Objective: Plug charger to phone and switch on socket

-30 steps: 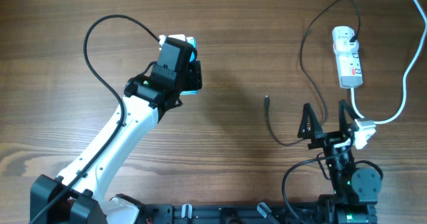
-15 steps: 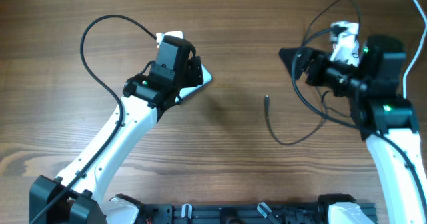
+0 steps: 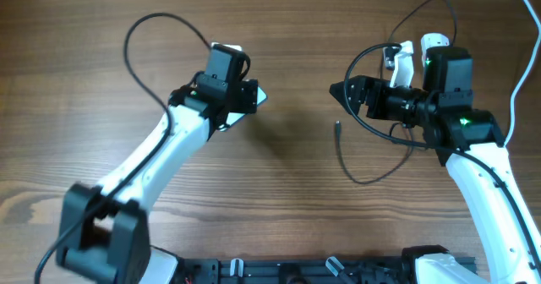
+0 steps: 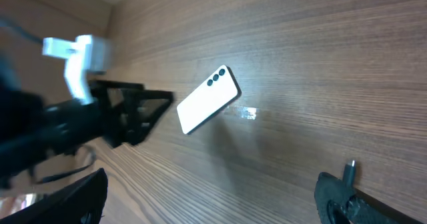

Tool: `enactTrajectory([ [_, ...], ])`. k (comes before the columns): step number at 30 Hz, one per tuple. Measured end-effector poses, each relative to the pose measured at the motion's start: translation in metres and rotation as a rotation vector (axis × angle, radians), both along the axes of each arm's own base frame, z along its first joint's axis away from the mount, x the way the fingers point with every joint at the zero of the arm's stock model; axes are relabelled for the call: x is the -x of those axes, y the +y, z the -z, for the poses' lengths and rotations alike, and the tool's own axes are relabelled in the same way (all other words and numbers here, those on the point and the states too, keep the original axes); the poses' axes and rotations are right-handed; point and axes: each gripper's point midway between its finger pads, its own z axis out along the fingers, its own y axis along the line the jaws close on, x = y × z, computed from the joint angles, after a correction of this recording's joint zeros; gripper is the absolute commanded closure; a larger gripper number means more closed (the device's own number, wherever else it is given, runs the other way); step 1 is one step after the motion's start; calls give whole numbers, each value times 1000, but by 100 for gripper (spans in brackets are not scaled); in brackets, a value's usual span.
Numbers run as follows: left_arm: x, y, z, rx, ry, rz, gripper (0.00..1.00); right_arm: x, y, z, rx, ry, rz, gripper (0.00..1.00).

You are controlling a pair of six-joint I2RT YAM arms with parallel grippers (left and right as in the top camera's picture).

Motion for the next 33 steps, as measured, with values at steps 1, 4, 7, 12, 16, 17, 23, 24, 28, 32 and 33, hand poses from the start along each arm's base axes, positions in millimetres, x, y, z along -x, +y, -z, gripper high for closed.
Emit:
enactTrajectory([
  [1, -4, -1, 10, -24, 10, 30, 0, 0, 0, 0, 2, 1, 2, 0],
  [4, -9, -6, 33, -82, 36, 141, 0, -2, -3, 2, 19, -1, 19, 0],
  [7, -14, 1, 52, -107, 67, 195, 0, -9, -15, 8, 81, -7, 78, 0],
  [12, -17, 13, 81, -71, 134, 215, 0, -16, -30, 14, 156, -13, 151, 0],
  [16, -13, 5, 96, -50, 166, 295, 0, -17, -33, 15, 166, -15, 161, 0],
  [17, -14, 2, 98, -42, 162, 314, 0, -17, -33, 15, 168, -14, 163, 0],
  [23, -14, 0, 109, -57, 178, 364, 5, -18, -34, 15, 171, -15, 166, 0],
  [24, -14, 0, 109, -59, 183, 367, 9, -18, -34, 15, 171, -15, 166, 0],
  [28, -7, 1, 110, -57, 219, 351, 16, -18, -34, 15, 171, -15, 166, 0],
  [32, -6, -2, 109, -28, 235, 281, 21, -18, -34, 15, 171, -15, 166, 0],
  [33, -4, -3, 109, -14, 244, 252, 21, -18, -34, 15, 171, -15, 165, 0],
])
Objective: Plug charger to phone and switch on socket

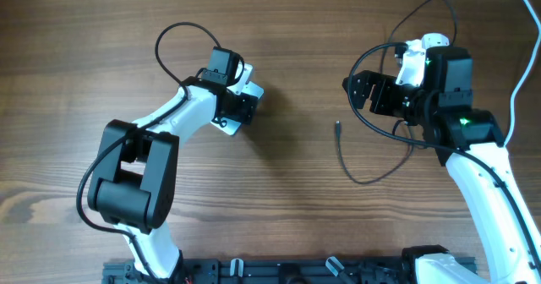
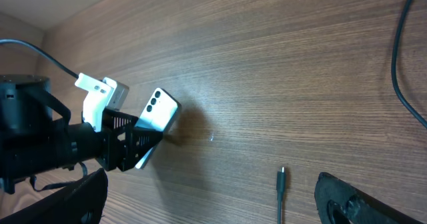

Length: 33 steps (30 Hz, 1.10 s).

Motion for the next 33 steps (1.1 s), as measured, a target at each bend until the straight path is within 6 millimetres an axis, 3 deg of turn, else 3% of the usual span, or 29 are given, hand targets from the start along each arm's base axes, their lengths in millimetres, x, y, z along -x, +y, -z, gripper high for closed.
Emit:
enactTrajectory([
  [3, 5, -4, 0, 7, 25, -36, 16, 0, 0, 0, 0, 0, 0, 0],
  [10, 11, -8, 1, -17, 36, -45, 19, 0, 0, 0, 0, 0, 0, 0],
  [14, 15, -8, 2, -44, 44, -25, 25, 0, 0, 0, 0, 0, 0, 0],
  [18, 19, -11, 2, -62, 47, -9, 21, 0, 0, 0, 0, 0, 0, 1],
  [21, 20, -13, 2, -63, 48, -3, 29, 0, 0, 0, 0, 0, 0, 0],
  [33, 28, -17, -1, -32, 63, -10, 30, 0, 0, 0, 0, 0, 0, 0],
])
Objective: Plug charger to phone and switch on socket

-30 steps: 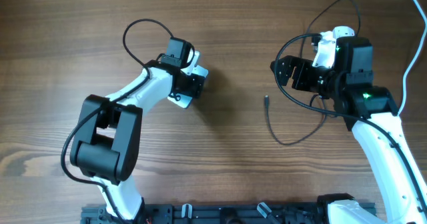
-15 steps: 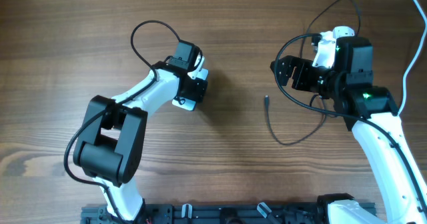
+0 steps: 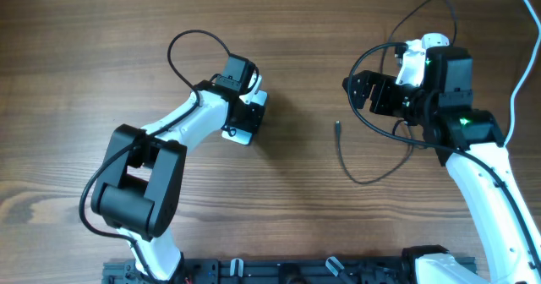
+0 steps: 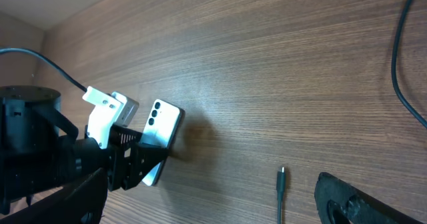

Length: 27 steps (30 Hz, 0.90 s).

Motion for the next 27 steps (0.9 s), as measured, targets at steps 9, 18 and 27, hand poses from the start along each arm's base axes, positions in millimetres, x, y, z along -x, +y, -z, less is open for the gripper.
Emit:
enactTrajectory([
  [9, -5, -5, -45, 63, -95, -15, 27, -13, -1, -11, -4, -71, 18, 0],
  [18, -9, 3, -51, 62, -114, -79, 39, -27, 36, 50, -119, 160, 53, 30],
  [27, -13, 114, -42, 91, -7, -636, 55, 5, 153, 82, 73, 214, -113, 24],
])
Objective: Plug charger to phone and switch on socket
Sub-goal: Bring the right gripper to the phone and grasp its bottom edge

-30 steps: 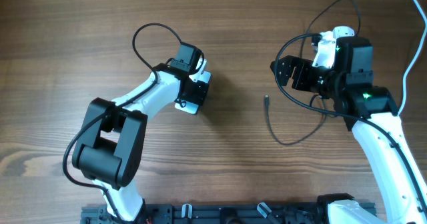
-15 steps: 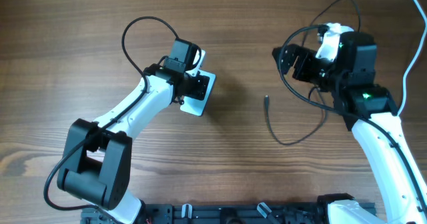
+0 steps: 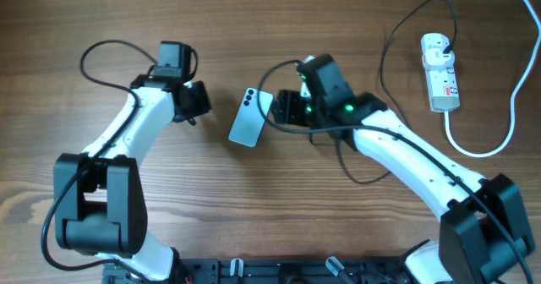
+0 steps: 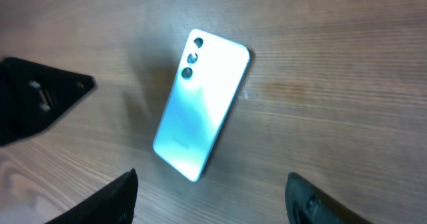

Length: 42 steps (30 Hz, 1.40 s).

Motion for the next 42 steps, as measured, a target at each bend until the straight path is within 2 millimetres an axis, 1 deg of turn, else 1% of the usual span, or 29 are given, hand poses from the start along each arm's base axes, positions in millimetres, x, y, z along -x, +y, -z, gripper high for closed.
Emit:
enactTrajectory([
  [1, 3, 8, 1, 4, 17, -38, 53, -8, 7, -15, 29, -12, 7, 23],
  [2, 5, 14, 2, 7, 26, -65, 37, -15, 11, -29, 62, -8, 16, 18],
  [3, 7, 17, 3, 10, 38, -85, 31, -24, 17, -41, 81, -11, 20, 6],
  [4, 12, 21, 4, 13, 57, -98, 23, -36, 27, -53, 89, -22, 25, 4],
  [5, 13, 23, 5, 14, 63, -108, 17, -39, 33, -54, 98, -19, 27, 2],
  [6, 15, 25, 5, 22, 72, -122, 16, -43, 41, -47, 107, -15, 27, 0],
  [7, 16, 27, 5, 23, 79, -128, 16, -43, 46, -35, 122, 5, 28, 1],
  [9, 16, 33, 5, 27, 80, -147, 14, -39, 59, 9, 174, 68, 41, 1],
  [10, 17, 34, 6, 27, 81, -151, 14, -37, 62, 18, 185, 81, 39, 1],
  [11, 17, 35, 6, 27, 83, -154, 14, -38, 70, 33, 196, 82, 46, 1],
  [13, 18, 35, 6, 27, 86, -154, 15, -36, 77, 55, 229, 90, 63, 0],
  [16, 18, 34, 6, 30, 86, -153, 16, -44, 81, 70, 223, 77, 111, 0],
  [17, 18, 34, 6, 30, 87, -153, 15, -46, 80, 73, 225, 80, 139, 1],
  [19, 18, 34, 6, 30, 86, -153, 16, -49, 74, 87, 239, 98, 210, 0],
  [21, 18, 34, 6, 30, 86, -153, 15, -48, 71, 101, 255, 119, 251, 4],
  [24, 18, 34, 6, 30, 86, -153, 16, -46, 71, 105, 279, 110, 270, 13],
  [26, 18, 34, 6, 30, 86, -153, 15, -43, 68, 108, 308, 116, 277, 14],
  [28, 18, 34, 6, 30, 86, -153, 15, -37, 60, 110, 349, 130, 275, 18],
  [29, 18, 34, 6, 30, 86, -153, 15, -35, 57, 111, 371, 133, 265, 17],
  [30, 18, 34, 6, 30, 86, -153, 15, -33, 54, 112, 389, 137, 256, 13],
  [31, 18, 34, 6, 30, 86, -153, 15, -32, 53, 112, 394, 140, 253, 11],
  [32, 18, 34, 6, 30, 86, -153, 15, -32, 54, 111, 394, 143, 248, 11],
  [34, 18, 34, 6, 30, 86, -153, 15, -33, 58, 111, 380, 139, 233, 11],
  [36, 18, 34, 6, 30, 86, -153, 15, -41, 71, 108, 320, 112, 225, 11],
  [37, 18, 34, 6, 30, 86, -153, 15, -43, 73, 107, 308, 104, 224, 11],
  [40, 18, 34, 6, 30, 87, -153, 16, -45, 75, 107, 300, 99, 225, 11],
  [42, 18, 34, 6, 30, 87, -153, 16, -47, 76, 107, 300, 89, 228, 16],
])
